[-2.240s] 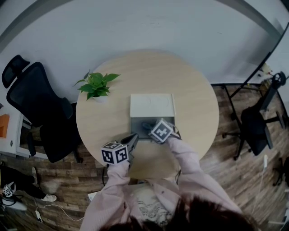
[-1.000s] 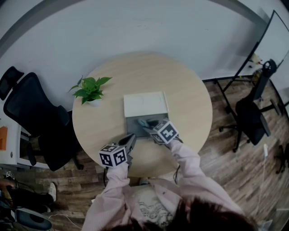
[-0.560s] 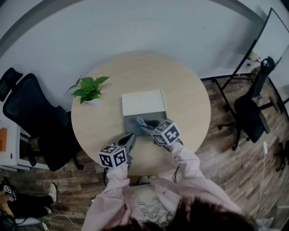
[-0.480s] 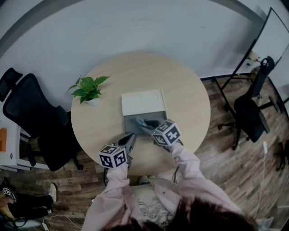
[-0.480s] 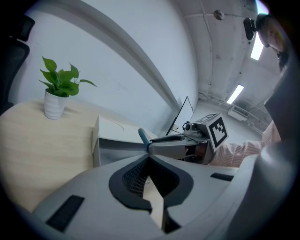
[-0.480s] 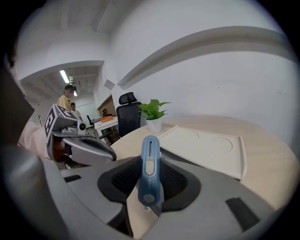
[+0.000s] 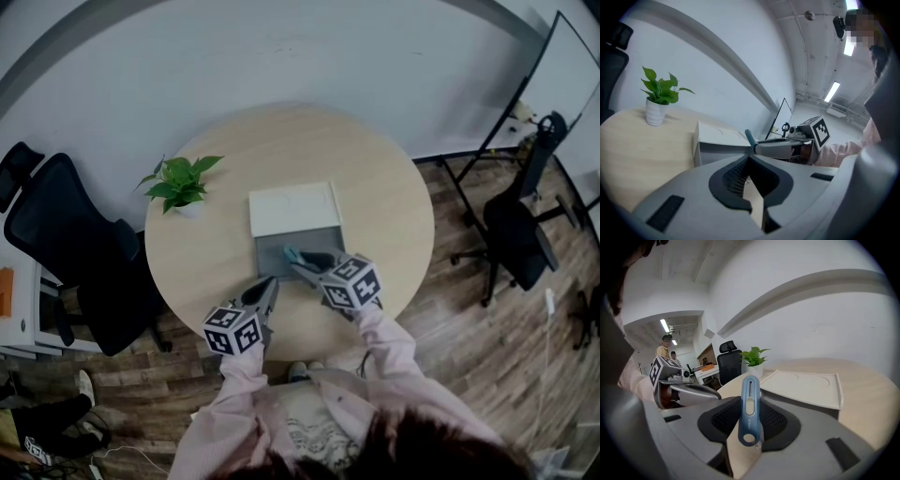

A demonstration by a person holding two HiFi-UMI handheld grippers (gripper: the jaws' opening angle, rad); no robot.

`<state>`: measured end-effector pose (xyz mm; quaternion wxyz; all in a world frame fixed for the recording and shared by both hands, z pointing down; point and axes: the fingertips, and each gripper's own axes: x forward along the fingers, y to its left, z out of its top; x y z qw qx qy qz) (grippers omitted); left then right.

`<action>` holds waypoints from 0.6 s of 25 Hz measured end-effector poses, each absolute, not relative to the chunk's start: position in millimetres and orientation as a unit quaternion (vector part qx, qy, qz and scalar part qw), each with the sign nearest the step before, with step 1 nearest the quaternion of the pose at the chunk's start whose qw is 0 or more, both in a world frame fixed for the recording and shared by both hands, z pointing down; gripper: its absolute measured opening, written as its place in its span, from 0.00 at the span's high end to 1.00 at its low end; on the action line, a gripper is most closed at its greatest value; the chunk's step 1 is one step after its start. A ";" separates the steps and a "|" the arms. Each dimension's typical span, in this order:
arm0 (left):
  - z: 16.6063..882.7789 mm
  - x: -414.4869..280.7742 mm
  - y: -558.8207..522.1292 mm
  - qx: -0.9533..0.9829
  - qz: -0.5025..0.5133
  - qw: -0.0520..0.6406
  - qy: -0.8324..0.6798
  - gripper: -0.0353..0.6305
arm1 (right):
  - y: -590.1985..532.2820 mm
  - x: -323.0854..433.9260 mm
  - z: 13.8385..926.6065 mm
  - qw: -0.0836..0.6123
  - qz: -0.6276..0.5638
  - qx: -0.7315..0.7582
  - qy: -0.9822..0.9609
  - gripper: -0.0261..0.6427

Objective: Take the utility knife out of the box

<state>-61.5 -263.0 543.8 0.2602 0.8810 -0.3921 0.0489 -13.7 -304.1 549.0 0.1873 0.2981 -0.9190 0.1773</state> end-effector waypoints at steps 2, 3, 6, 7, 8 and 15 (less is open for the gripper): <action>543.3 -61.9 -261.2 0.882 0.051 0.256 -0.392 0.94 | -301.2 -13.0 545.6 0.177 0.179 0.300 -0.920 0.75; 542.7 -61.7 -260.6 0.883 0.051 0.254 -0.392 0.94 | -299.9 -12.3 543.8 0.172 0.181 0.301 -0.920 0.75; 540.6 -61.8 -258.5 0.885 0.051 0.248 -0.391 0.94 | -296.4 -10.9 538.6 0.156 0.185 0.305 -0.921 0.75; 539.5 -61.9 -257.8 0.885 0.050 0.246 -0.391 0.94 | -295.3 -10.8 536.5 0.150 0.186 0.306 -0.922 0.75; 538.0 -61.9 -257.0 0.886 0.048 0.243 -0.391 0.94 | -294.1 -11.0 534.1 0.145 0.186 0.306 -0.922 0.75; 528.9 -62.1 -252.2 0.893 0.042 0.226 -0.388 0.94 | -285.9 -16.1 521.2 0.116 0.186 0.305 -0.927 0.75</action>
